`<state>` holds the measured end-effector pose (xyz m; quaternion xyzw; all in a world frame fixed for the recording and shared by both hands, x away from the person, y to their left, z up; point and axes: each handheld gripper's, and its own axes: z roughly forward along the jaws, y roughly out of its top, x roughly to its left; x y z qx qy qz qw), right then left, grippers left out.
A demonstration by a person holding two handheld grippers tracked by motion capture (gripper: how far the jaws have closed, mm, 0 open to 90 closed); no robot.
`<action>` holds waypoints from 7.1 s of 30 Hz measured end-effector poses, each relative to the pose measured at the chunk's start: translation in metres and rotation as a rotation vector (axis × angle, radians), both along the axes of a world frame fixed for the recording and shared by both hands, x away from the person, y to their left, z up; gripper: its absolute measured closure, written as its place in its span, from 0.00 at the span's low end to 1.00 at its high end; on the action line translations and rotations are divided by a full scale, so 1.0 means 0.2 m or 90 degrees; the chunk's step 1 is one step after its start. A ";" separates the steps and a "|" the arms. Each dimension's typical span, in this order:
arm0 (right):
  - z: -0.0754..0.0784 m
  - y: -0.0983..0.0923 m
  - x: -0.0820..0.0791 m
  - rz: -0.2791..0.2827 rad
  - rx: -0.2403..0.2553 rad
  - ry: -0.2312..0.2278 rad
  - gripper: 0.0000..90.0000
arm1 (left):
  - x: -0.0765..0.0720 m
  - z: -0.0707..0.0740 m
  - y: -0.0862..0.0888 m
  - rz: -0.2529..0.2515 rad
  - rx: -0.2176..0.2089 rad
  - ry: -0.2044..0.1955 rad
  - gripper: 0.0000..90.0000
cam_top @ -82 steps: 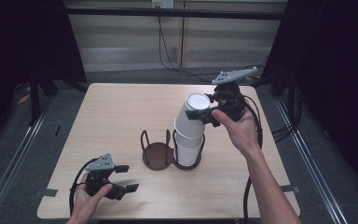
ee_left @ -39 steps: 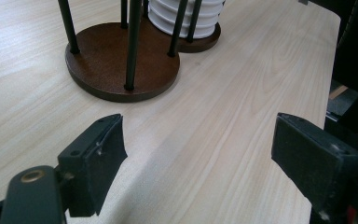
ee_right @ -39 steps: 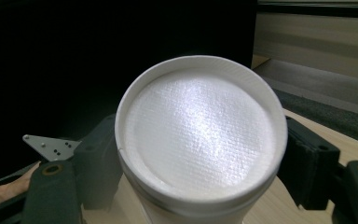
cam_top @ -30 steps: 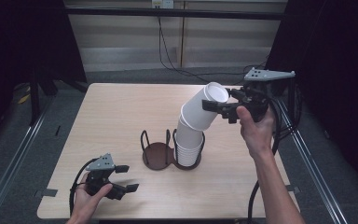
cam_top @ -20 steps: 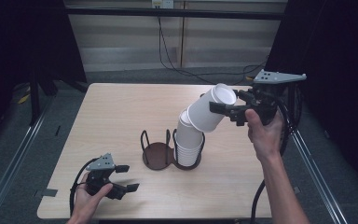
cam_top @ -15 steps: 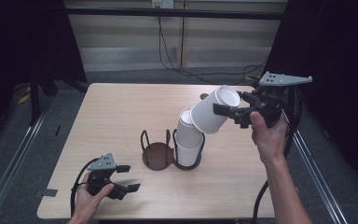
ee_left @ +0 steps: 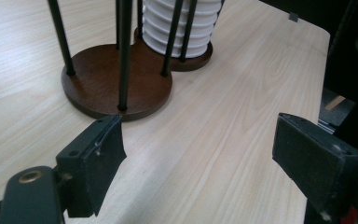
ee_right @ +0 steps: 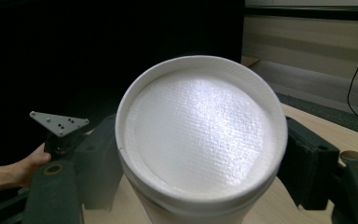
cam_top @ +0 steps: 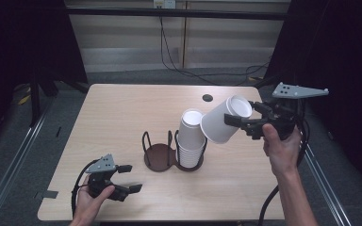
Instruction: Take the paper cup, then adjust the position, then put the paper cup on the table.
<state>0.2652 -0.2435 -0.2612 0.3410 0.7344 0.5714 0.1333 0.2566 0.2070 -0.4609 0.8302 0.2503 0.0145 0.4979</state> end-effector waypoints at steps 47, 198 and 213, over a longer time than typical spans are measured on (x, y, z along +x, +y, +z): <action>-0.45 0.27 -0.11 0.098 -0.007 0.096 0.28 | 0.02 0.28 -0.33 -0.101 -0.104 -0.082 0.18; -0.73 0.60 0.02 0.393 -0.252 0.262 0.16 | 0.08 0.19 -0.48 -0.293 0.362 0.025 0.20; -0.78 0.68 0.02 0.403 -0.287 0.285 0.17 | 0.05 0.19 -0.56 -0.327 0.426 0.011 0.20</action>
